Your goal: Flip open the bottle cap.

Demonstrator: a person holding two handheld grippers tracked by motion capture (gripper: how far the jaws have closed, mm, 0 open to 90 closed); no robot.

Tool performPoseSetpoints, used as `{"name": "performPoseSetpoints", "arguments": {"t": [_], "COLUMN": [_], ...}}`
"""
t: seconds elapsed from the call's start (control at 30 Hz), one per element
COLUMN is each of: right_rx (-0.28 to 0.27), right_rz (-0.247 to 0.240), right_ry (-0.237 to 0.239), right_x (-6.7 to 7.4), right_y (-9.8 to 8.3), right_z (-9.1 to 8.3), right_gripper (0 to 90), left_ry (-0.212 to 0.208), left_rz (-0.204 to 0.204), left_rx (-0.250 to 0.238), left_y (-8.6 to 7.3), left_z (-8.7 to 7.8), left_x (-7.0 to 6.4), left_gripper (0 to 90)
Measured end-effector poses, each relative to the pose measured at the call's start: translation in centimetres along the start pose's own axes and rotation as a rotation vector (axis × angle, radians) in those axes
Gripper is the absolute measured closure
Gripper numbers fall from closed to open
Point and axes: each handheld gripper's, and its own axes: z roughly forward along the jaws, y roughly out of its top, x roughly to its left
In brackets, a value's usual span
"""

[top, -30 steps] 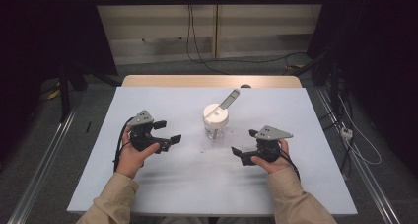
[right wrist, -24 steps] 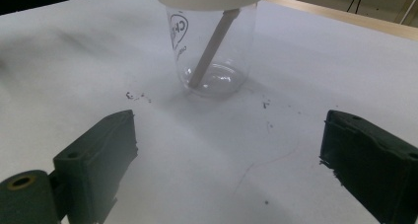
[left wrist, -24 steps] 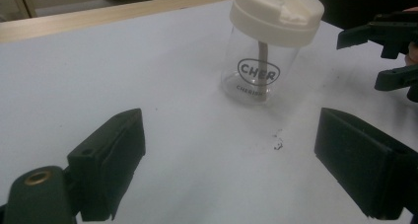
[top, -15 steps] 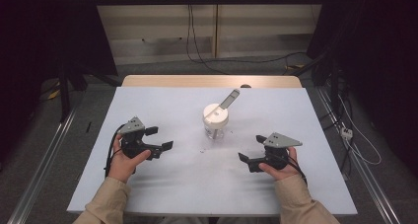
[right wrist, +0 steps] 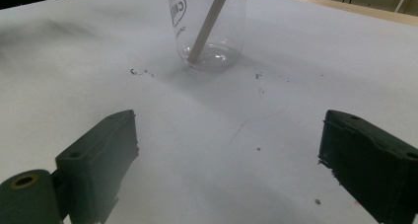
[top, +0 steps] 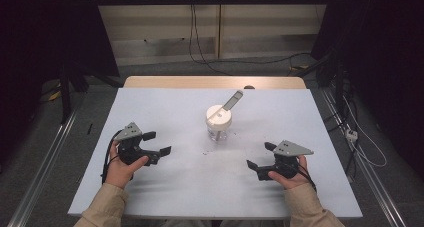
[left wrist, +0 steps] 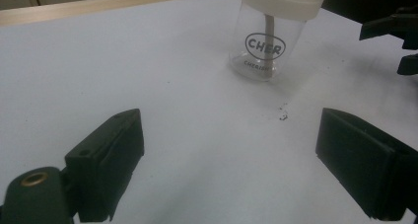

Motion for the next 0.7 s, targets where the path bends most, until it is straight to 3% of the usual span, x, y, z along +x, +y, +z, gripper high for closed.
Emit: {"name": "performPoseSetpoints", "arguments": {"t": [0.7], "right_rx": [0.000], "right_rz": [0.003], "right_ry": [-0.026], "right_x": [-0.7], "right_y": [-1.3], "right_z": [-2.1], "right_gripper": [7.7], "left_ry": [0.024], "left_rz": [-0.015], "left_rx": [0.000], "left_y": [-1.4], "left_z": [-1.8], "left_x": [0.6], "left_gripper": [10.9]}}
